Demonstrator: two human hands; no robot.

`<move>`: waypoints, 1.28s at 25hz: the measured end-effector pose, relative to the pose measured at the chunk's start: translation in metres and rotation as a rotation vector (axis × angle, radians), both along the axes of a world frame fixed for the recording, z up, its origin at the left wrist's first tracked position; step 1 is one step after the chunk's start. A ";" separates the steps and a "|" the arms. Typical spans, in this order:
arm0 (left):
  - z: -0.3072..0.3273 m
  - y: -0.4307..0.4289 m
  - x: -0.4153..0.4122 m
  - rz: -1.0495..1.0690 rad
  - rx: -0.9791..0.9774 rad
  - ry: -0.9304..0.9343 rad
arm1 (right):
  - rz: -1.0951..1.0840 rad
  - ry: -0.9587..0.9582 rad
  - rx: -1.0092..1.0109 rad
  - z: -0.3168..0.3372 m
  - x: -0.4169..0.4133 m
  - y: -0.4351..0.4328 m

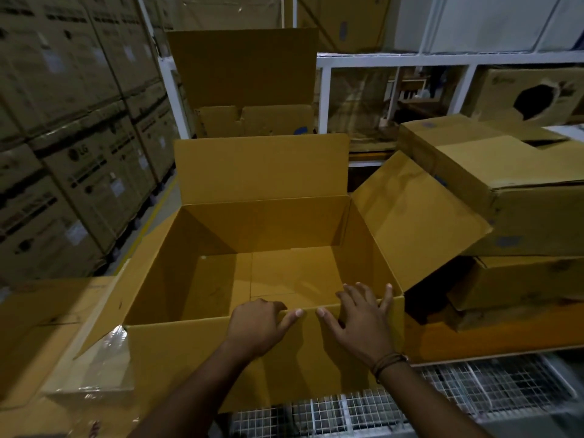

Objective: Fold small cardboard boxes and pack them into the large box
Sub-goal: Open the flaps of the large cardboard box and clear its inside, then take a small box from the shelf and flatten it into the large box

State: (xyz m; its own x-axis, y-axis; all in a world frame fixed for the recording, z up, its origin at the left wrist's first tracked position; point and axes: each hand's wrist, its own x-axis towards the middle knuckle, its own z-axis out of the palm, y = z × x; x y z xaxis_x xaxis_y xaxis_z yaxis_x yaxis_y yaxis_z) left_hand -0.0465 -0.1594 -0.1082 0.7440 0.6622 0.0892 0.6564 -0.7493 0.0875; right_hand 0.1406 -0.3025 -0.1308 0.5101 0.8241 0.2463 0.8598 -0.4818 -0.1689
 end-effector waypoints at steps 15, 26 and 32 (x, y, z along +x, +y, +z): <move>-0.004 0.024 -0.032 -0.011 0.023 -0.024 | 0.007 -0.018 0.096 -0.008 -0.035 0.021; 0.030 0.003 0.010 -0.113 -0.061 -0.187 | -0.036 -0.010 0.178 0.017 -0.015 0.005; 0.072 -0.054 0.095 -0.266 -0.081 -0.371 | -0.187 -0.042 0.316 0.059 0.052 -0.055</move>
State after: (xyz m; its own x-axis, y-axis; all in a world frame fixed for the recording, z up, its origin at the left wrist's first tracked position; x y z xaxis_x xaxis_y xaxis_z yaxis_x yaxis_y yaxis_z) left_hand 0.0482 -0.2138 -0.0366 0.8164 0.4686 0.3375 0.3556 -0.8684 0.3455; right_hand 0.1927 -0.3572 -0.0723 0.6286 0.5979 0.4974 0.7714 -0.5609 -0.3005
